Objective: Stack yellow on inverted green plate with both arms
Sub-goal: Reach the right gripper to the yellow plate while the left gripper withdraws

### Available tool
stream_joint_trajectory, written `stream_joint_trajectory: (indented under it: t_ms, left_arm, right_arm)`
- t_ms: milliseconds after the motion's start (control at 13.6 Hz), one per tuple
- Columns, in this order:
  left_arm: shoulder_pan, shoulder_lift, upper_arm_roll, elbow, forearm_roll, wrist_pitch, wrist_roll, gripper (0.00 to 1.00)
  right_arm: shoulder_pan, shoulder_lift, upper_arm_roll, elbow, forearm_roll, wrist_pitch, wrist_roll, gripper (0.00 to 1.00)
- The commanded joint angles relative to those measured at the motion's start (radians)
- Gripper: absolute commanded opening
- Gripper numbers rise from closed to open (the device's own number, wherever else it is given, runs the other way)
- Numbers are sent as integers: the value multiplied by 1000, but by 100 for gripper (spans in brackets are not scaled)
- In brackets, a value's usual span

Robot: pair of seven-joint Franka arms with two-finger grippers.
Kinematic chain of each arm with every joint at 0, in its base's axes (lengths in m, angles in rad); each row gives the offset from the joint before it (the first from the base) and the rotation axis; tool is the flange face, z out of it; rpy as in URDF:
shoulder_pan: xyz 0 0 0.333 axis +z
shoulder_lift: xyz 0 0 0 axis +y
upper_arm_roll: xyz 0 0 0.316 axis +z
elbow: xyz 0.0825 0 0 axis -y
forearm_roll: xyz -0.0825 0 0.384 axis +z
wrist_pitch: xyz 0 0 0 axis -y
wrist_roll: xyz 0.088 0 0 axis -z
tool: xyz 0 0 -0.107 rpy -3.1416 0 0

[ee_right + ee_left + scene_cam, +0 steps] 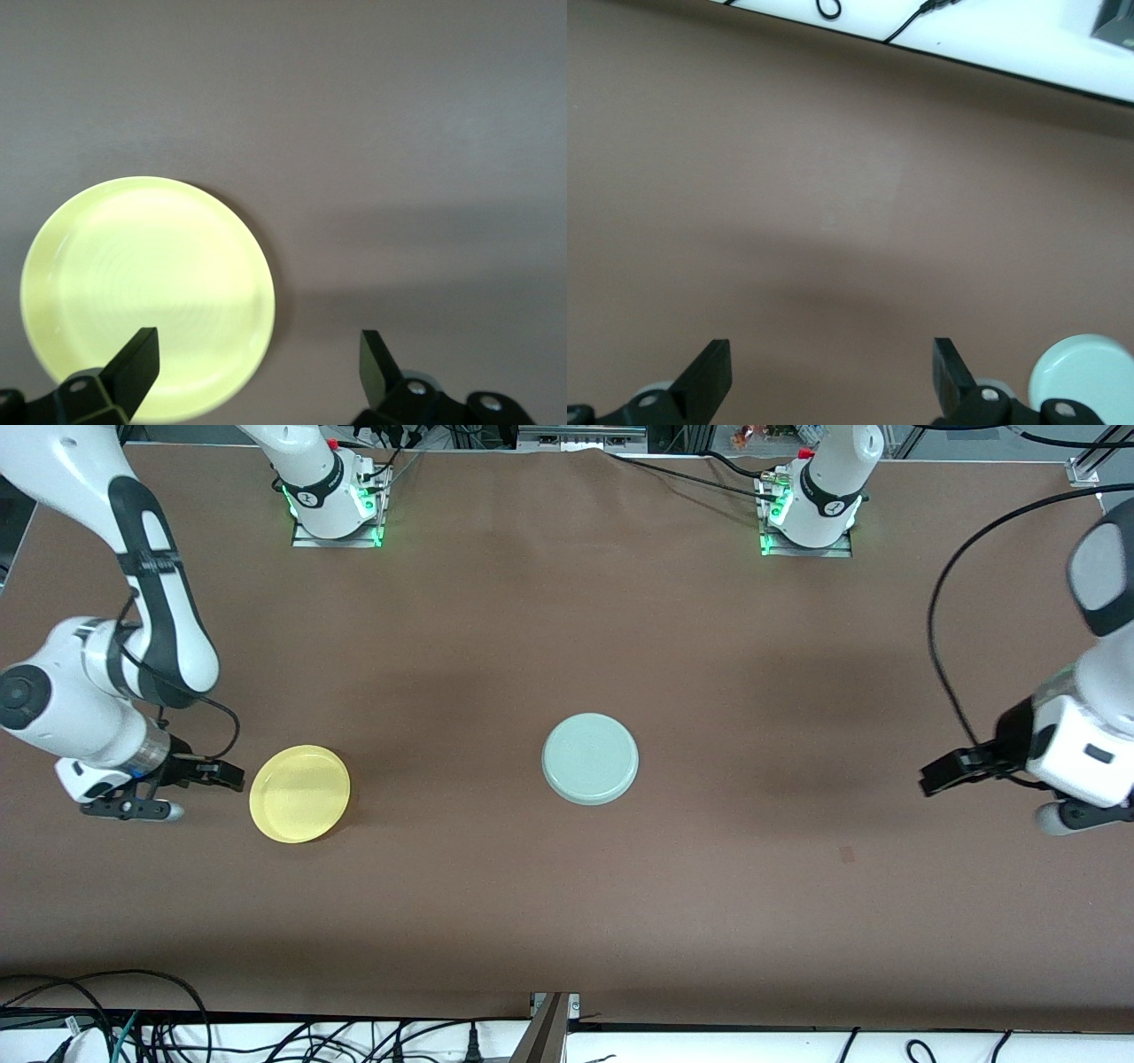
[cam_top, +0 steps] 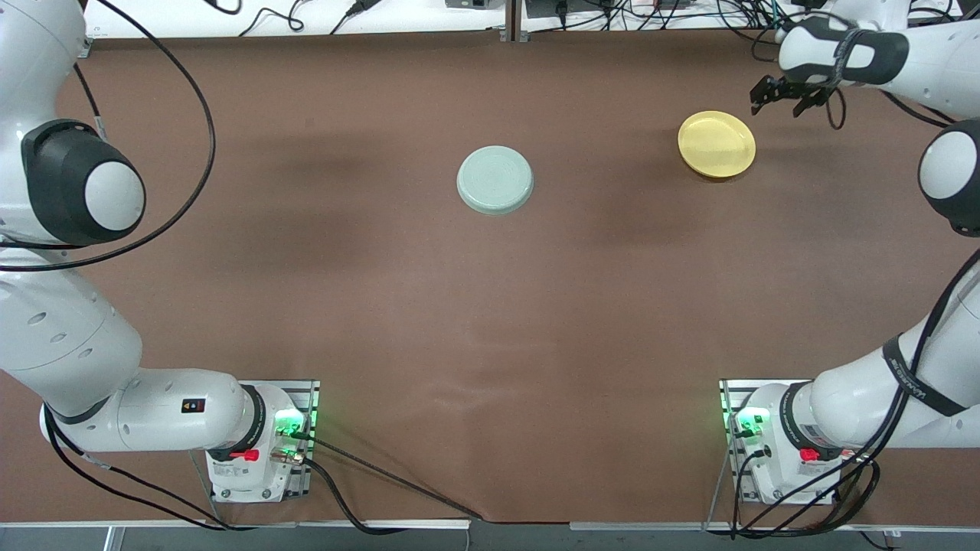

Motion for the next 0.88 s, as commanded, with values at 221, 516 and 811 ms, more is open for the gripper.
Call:
stream_joint_trajectory:
  t_ms: [221, 516, 811]
  left_arm:
    - [80, -117, 30, -150, -34, -31, 311, 100]
    - [78, -224, 36, -306, -45, -56, 316, 100]
    - [67, -230, 56, -322, -82, -90, 247, 100]
  right_arm:
    - [-15, 95, 11, -19, 191, 128, -194, 49]
    - [-32, 149, 11, -17, 317, 151, -367, 25]
    - [-32, 149, 11, -17, 329, 162, -475, 0]
